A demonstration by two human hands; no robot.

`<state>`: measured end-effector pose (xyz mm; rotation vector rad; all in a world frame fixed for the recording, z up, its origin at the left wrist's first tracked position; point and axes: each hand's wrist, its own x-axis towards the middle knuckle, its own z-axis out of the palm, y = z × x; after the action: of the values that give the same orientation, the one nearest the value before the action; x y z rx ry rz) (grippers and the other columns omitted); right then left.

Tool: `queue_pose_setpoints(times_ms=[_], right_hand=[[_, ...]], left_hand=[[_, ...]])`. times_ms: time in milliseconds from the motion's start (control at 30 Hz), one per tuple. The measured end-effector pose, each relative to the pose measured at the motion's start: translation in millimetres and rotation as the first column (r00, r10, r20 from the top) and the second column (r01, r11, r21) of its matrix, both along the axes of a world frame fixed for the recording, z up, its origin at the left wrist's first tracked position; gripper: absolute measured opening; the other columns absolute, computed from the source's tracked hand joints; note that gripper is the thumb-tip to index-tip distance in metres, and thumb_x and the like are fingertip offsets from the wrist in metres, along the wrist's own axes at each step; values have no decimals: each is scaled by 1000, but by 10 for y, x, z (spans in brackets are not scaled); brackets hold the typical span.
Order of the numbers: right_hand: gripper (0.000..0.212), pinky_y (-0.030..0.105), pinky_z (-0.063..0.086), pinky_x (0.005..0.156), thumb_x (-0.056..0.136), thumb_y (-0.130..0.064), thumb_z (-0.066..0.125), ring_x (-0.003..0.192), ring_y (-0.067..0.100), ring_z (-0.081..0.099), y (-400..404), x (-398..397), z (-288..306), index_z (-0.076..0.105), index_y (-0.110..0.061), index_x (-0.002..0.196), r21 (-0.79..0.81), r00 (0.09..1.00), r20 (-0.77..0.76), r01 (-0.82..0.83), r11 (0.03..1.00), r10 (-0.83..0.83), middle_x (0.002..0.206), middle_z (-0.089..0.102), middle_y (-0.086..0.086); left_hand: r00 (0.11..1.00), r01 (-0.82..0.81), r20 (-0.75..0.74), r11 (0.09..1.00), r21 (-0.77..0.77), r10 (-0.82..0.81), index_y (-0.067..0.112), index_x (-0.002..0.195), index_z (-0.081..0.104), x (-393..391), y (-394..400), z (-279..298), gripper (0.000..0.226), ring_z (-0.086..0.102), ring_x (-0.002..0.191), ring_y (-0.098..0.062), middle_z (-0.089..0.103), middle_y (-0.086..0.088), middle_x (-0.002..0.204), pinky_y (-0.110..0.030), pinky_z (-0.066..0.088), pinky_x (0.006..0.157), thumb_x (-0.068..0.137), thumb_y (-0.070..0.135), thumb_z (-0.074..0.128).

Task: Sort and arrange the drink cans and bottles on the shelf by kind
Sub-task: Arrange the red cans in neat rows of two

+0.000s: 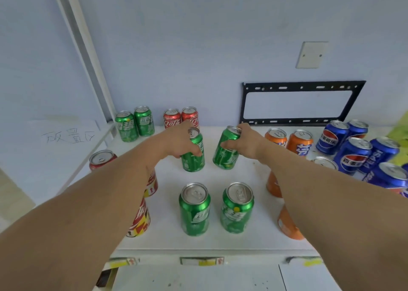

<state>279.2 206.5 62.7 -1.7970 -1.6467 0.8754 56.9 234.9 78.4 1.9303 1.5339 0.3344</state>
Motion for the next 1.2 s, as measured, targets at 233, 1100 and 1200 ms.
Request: queue_pose_setpoints(times_ms=[233, 1100, 1200], right_hand=[[66, 31, 47, 70, 83, -36, 75, 96, 25, 57, -421, -119, -34, 36, -9, 128, -49, 996, 86, 11, 999, -6, 111, 56, 10], [64, 33, 39, 99, 90, -49, 61, 128, 25, 46, -628, -259, 154, 44, -17, 142, 16, 869, 491, -84, 996, 66, 144, 47, 7], [48, 36, 39, 99, 97, -46, 49, 126, 24, 47, -690, -279, 233, 50, -21, 138, 38, 714, 691, -196, 980, 116, 139, 51, 4]], left_hand=[[999, 26, -44, 997, 70, -22, 25, 138, 38, -23, -290, -1, 86, 64, 89, -23, 60, -4, 113, -44, 62, 73, 67, 30, 87], [972, 203, -143, 972, 118, -186, 23, 140, 41, 140, -295, -175, 89, 58, 100, -23, 57, -4, 120, -35, 57, 77, 64, 29, 88], [963, 231, -175, 964, 132, -207, 21, 138, 44, 189, -336, -218, 86, 57, 99, -23, 55, -2, 113, -31, 52, 77, 65, 28, 88]])
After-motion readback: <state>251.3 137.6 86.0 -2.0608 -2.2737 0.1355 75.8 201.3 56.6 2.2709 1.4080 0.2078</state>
